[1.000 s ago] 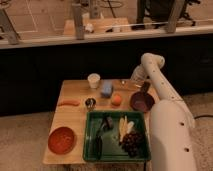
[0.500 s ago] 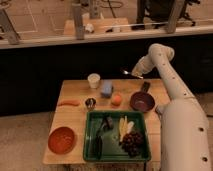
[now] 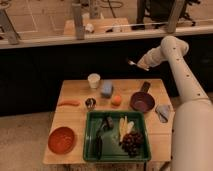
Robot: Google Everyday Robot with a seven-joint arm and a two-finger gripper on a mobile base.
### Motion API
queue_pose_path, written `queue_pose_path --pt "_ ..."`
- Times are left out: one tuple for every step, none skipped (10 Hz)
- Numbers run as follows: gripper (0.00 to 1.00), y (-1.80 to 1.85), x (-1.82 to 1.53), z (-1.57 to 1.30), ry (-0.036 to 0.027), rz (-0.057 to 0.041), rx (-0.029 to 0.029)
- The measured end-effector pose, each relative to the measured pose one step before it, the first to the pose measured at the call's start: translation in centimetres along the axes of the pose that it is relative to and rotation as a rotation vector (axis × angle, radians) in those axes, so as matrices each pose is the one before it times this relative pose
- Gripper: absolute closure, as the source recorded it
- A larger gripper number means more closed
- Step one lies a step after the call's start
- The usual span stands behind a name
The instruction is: Place fork in table surface
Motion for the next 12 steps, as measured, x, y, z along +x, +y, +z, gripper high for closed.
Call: queue_pose_path --pt "1.0 -0.24 -0.001 -0.962 -0.00631 -0.00172 0.01927" --pt "1.0 0.016 0.094 -0.496 -0.0046 -0.00022 0.00947" --pt "1.0 0.159 0.128 -0.268 -0.00067 -0.00453 0.00301" --pt "1.0 0.502 -0.345 0.603 0.0092 -0.01924 -0.01105" --pt "1.0 0.395 -0.323 0.885 0.01198 -0.01053 -0.01299" --pt "1.0 0.607 0.173 1.027 0.01028 -0.00124 -0.01775" --pt "1.0 0.809 0.515 1.264 0.01574 -0.00174 -0.02451" --pt "1.0 0.887 0.59 1.444 0.02007 -0.0049 -0.02776" --pt "1.0 0.713 0.146 1.246 0.0125 -0.00704 -0.02367" --pt "1.0 1.084 0.191 1.814 0.0193 -0.00987 -0.03811" --pt "1.0 0.841 0.17 1.344 0.0134 -0.00603 -0.03141" --pt "1.0 0.779 0.312 1.053 0.0121 -0.0022 -0.02704"
